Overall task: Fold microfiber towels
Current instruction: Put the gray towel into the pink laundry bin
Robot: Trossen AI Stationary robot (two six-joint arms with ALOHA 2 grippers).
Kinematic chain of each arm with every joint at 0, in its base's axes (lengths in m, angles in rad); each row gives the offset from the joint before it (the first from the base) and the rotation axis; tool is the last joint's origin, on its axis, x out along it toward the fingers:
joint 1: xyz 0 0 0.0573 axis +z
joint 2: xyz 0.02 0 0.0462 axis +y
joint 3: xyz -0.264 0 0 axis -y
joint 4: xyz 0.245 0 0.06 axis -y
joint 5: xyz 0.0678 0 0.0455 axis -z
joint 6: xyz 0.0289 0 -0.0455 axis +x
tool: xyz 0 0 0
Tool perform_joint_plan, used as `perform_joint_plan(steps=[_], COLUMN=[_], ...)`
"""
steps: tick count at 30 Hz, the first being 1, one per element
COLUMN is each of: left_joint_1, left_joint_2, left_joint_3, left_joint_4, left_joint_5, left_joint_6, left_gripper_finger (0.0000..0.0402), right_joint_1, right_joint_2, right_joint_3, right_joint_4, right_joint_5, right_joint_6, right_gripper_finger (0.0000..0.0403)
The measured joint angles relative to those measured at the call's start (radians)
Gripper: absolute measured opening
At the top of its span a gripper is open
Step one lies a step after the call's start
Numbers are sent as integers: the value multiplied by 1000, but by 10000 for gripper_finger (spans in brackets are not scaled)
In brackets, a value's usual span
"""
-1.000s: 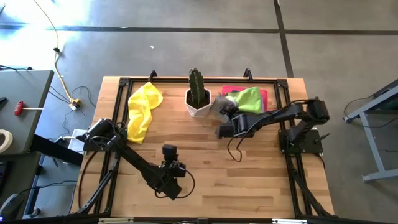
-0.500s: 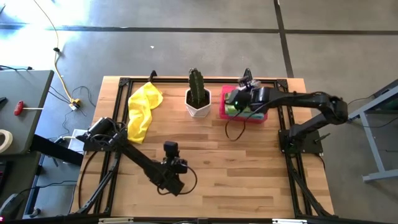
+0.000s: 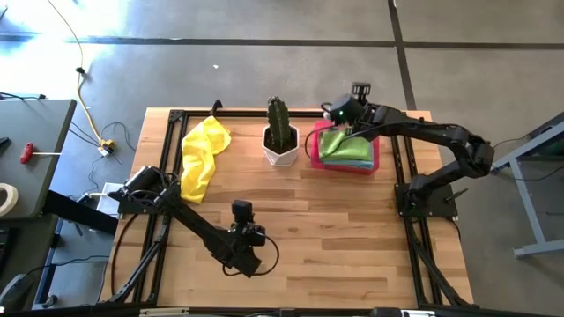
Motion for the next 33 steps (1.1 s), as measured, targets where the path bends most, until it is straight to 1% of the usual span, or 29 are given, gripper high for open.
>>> perform_joint_plan(steps=[3, 4, 5, 6, 7, 10, 11, 12, 13, 18, 20, 23, 25, 30, 33], left_joint_1=[0, 0, 0, 0, 0, 0, 0, 0, 0, 0, 4, 5, 5, 5, 3], left_joint_2=[0, 0, 0, 0, 0, 0, 0, 0, 0, 0, 0, 0, 0, 0, 0], left_joint_3=[0, 0, 0, 0, 0, 0, 0, 0, 0, 0, 0, 0, 0, 0, 0], left_joint_4=[0, 0, 0, 0, 0, 0, 0, -1, -1, 0, 0, 2, 2, 4, 5], left_joint_5=[3, 5, 8, 11, 11, 11, 11, 11, 11, 10, 6, 3, 3, 5, 7], left_joint_6=[-5, -8, -11, -13, -15, -15, -15, -15, -15, 0, 0, 0, 0, -16, -16], left_gripper_finger=[126, 126, 126, 126, 126, 126, 126, 126, 126, 126, 126, 126, 126, 126, 126], right_joint_1=[-26, -28, -28, -27, -23, -9, 1, 14, 32, 129, 163, 195, 201, 189, 176], right_joint_2=[0, 0, 0, 0, 0, 0, 0, 0, 0, 1, 1, 1, 0, 0, 0], right_joint_3=[0, 0, 0, 0, 0, -31, -49, -67, -86, -143, -144, -132, -112, -66, -65], right_joint_4=[57, 40, 5, -48, -109, -253, -293, -320, -326, -307, -306, -310, -304, -305, -331], right_joint_5=[14, 2, -32, -85, -164, -449, -519, -561, -578, -571, -522, -415, -379, -382, -444], right_joint_6=[-59, -65, -65, -52, -29, 53, 73, 98, 121, 159, 159, 160, 163, 228, 250], right_gripper_finger=[0, 0, 0, 0, 0, 0, 0, 0, 0, 0, 0, 0, 0, 0, 0])
